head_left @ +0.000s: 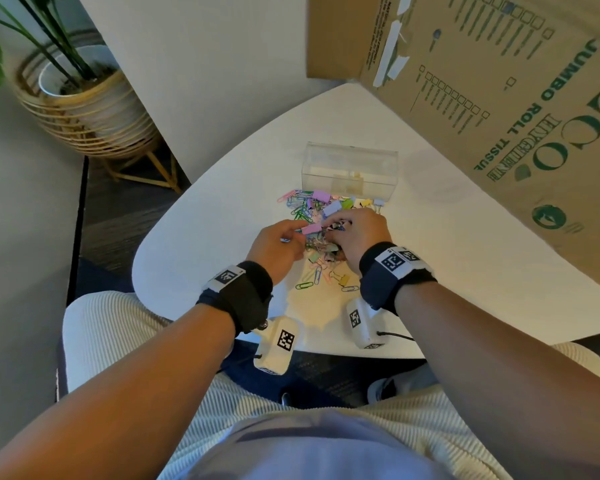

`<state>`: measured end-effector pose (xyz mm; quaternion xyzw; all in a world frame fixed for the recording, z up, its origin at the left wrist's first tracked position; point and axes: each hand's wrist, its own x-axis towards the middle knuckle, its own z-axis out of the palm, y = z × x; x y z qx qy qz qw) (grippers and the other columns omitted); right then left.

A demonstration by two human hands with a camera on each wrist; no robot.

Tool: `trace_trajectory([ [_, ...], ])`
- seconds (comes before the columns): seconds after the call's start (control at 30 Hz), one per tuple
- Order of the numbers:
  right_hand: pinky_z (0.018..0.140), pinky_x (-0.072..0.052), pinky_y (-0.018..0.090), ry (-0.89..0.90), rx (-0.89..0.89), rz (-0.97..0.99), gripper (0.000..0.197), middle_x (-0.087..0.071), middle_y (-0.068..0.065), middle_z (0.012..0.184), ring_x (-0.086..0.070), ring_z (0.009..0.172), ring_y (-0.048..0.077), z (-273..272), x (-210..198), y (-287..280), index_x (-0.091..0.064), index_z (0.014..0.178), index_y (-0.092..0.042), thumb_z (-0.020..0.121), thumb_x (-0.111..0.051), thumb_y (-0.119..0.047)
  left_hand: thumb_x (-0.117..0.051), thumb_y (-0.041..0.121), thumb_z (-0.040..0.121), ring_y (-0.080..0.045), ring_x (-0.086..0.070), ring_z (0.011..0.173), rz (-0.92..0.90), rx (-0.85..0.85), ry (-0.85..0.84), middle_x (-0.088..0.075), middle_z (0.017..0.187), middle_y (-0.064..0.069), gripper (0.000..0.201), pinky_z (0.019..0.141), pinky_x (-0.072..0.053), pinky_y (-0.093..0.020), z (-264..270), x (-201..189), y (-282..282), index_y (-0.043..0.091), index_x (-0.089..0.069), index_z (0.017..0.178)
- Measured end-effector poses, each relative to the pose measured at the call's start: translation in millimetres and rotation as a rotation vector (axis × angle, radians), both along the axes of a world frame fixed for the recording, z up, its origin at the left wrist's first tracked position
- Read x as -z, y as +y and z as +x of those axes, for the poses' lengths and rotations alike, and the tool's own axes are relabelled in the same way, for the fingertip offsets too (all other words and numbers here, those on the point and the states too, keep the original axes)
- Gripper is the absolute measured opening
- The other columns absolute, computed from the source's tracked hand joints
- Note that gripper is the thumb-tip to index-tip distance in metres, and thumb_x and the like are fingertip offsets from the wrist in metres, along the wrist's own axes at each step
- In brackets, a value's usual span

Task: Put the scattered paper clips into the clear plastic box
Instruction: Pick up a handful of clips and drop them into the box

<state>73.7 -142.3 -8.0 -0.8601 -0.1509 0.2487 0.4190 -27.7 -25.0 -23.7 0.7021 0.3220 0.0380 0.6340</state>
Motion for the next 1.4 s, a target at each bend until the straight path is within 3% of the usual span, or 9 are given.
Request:
trace_trajectory([
  [0.17,0.061,-0.062,0.039,0.155,0.134,0.110,0.016,-0.060,0.003,0.101,-0.063,0.044,0.021,0.7,-14.6,-8.5,-0.076,0.085,-0.023,0.082,-0.075,-0.008,-0.051,0.007,0.096,-0.021,-0.062,0.085,-0.114,-0.082,-0.006,-0.064,0.097,-0.010,0.029,0.085,-0.054,-0.029,-0.8,-1.1,4.5,0.008,-0.061,0.123],
  [0.3,0.061,-0.062,0.035,0.135,0.091,0.168,0.014,-0.063,0.013,0.099,-0.064,0.054,0.022,0.0,-39.4,-10.4,-0.077,0.092,-0.019,0.080,-0.078,-0.011,-0.051,0.021,0.098,-0.021,-0.060,0.088,-0.212,-0.141,-0.054,-0.064,0.104,-0.010,0.029,0.086,-0.053,-0.033,14.4,-16.4,3.7,0.010,-0.062,0.122],
  [0.43,0.058,-0.061,0.031,0.074,-0.055,0.200,0.016,-0.067,0.011,0.102,-0.069,0.062,0.025,-5.0,-68.0,-11.0,-0.077,0.085,-0.020,0.079,-0.077,-0.005,-0.043,0.041,0.099,-0.024,-0.062,0.098,-0.551,-0.198,-0.113,-0.061,0.119,-0.011,0.041,0.080,-0.055,-0.033,37.3,-39.9,-3.0,0.011,-0.056,0.124],
  [0.53,0.056,-0.058,0.027,0.067,-0.234,0.147,0.023,-0.068,-0.004,0.102,-0.065,0.051,0.013,-6.7,-86.3,-13.4,-0.075,0.077,-0.026,0.079,-0.077,-0.003,-0.039,0.052,0.097,-0.032,-0.057,0.113,-0.946,-0.134,-0.140,-0.056,0.129,-0.018,0.059,0.095,-0.047,-0.044,46.1,-47.9,-9.9,0.009,-0.048,0.137],
  [0.67,0.066,-0.062,0.040,0.025,-0.324,-0.015,0.017,-0.071,0.009,0.095,-0.071,0.061,0.026,-3.9,-97.4,-11.7,-0.077,0.083,-0.022,0.077,-0.079,-0.006,-0.041,0.046,0.096,-0.032,-0.062,0.094,-1.201,-0.179,-0.123,-0.065,0.099,-0.016,0.045,0.084,-0.049,-0.041,43.9,-50.3,-29.4,0.010,-0.058,0.115],
  [0.83,0.070,-0.060,0.029,-0.101,-0.387,-0.157,0.033,-0.068,-0.005,0.104,-0.070,0.070,0.016,-8.2,-96.4,-6.0,-0.072,0.102,-0.028,0.078,-0.076,-0.006,-0.037,0.034,0.100,-0.026,-0.061,0.068,-1.270,-0.370,-0.175,-0.063,0.078,-0.013,0.031,0.048,-0.053,-0.026,37.7,-54.7,-47.0,0.011,-0.058,0.096],
  [1.0,0.078,-0.036,0.015,-0.274,-0.431,-0.174,0.056,-0.064,-0.005,0.120,-0.050,0.094,0.004,-13.8,-91.2,-0.4,-0.058,0.126,-0.030,0.077,-0.074,-0.009,-0.038,0.029,0.101,-0.023,-0.067,0.078,-1.318,-0.472,-0.306,-0.067,0.087,-0.010,0.030,0.058,-0.057,-0.028,39.2,-51.8,-42.0,0.010,-0.060,0.097],
  [1.2,0.095,-0.044,0.021,-0.236,-0.472,-0.118,0.064,-0.063,-0.004,0.125,-0.058,0.111,0.012,-6.2,-93.5,4.9,-0.055,0.134,-0.030,0.076,-0.078,-0.016,-0.043,0.026,0.097,-0.027,-0.068,0.078,-1.296,-0.480,-0.288,-0.069,0.084,-0.013,0.029,0.076,-0.055,-0.030,37.9,-42.8,-26.4,0.006,-0.064,0.090],
  [1.4,0.078,-0.056,0.023,-0.211,-0.313,0.093,0.027,-0.068,-0.005,0.102,-0.066,0.083,0.004,6.4,-88.2,3.2,-0.070,0.111,-0.028,0.085,-0.072,-0.027,-0.041,0.025,0.098,-0.027,-0.068,0.066,-1.319,-0.497,-0.325,-0.068,0.074,-0.017,0.041,0.070,-0.056,-0.034,41.8,-35.1,-21.7,-0.003,-0.068,0.083],
])
